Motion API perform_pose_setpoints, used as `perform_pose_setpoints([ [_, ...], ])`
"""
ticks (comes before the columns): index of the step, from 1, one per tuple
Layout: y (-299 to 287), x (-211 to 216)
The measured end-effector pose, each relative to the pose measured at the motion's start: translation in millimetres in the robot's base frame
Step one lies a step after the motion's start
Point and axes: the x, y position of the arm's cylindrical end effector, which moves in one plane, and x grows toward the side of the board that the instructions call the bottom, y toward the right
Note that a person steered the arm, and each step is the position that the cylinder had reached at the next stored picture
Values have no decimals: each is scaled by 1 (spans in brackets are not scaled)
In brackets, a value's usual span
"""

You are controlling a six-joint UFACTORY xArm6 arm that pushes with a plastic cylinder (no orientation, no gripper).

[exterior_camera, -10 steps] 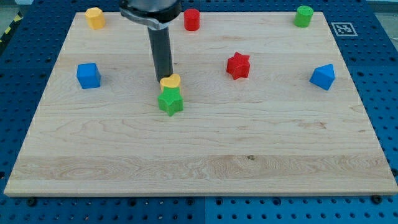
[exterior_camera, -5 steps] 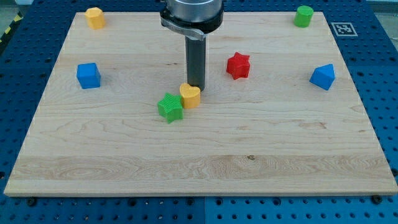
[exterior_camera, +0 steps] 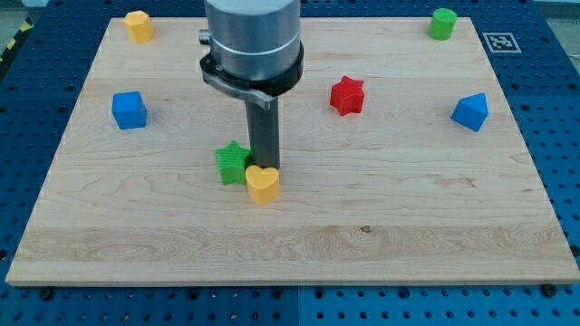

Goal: Push the yellow heart diagonal to the bottom left of the green star

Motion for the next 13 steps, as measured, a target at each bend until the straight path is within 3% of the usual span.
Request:
perform_pose_setpoints([
  [5, 8, 58],
  [13, 19, 110],
])
